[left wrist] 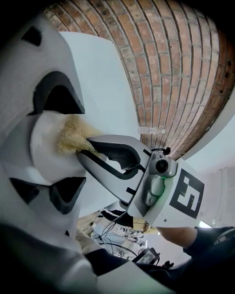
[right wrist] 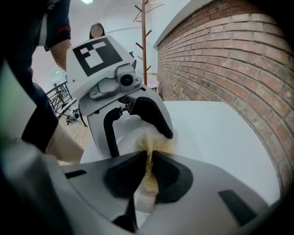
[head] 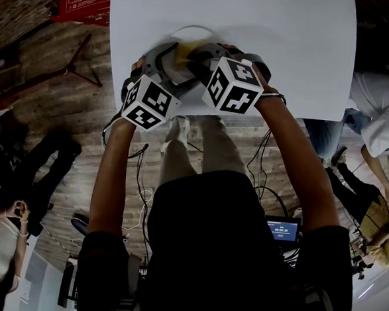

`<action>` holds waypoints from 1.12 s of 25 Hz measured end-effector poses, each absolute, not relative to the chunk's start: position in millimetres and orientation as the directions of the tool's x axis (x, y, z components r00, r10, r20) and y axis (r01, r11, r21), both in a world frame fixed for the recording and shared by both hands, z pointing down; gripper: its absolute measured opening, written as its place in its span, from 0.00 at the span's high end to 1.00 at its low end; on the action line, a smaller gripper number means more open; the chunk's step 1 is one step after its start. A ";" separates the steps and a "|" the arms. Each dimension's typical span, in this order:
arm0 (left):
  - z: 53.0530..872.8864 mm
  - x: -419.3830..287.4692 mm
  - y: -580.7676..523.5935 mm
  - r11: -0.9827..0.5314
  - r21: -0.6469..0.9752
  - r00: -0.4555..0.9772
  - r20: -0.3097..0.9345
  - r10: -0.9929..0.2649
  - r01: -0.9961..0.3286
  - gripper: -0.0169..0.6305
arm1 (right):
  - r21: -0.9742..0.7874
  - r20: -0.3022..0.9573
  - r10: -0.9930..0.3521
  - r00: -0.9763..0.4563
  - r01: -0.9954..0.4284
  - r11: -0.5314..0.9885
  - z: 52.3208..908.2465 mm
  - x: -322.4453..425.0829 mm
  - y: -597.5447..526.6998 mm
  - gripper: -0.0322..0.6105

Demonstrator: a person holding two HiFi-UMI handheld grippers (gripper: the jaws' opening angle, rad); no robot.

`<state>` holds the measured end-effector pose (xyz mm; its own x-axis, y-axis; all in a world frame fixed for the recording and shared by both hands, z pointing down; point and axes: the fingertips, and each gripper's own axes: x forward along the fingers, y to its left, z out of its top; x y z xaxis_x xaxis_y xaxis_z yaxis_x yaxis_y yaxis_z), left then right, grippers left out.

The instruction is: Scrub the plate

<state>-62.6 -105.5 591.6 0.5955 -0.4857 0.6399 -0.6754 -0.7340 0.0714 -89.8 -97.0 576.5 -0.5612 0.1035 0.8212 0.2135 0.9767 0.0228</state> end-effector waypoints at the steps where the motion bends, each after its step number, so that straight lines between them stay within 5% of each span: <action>1: 591.8 -62.6 -105.3 -0.734 0.071 0.595 0.640 -0.486 -0.676 0.34 | 0.023 0.821 0.103 -0.561 0.213 0.977 576.7 -88.9 -96.9 0.89; 28: 598.2 -62.2 -106.3 -0.731 0.070 0.591 0.645 -0.486 -0.678 0.34 | 0.019 0.827 0.036 -0.560 0.093 0.996 580.2 -48.5 -103.6 0.89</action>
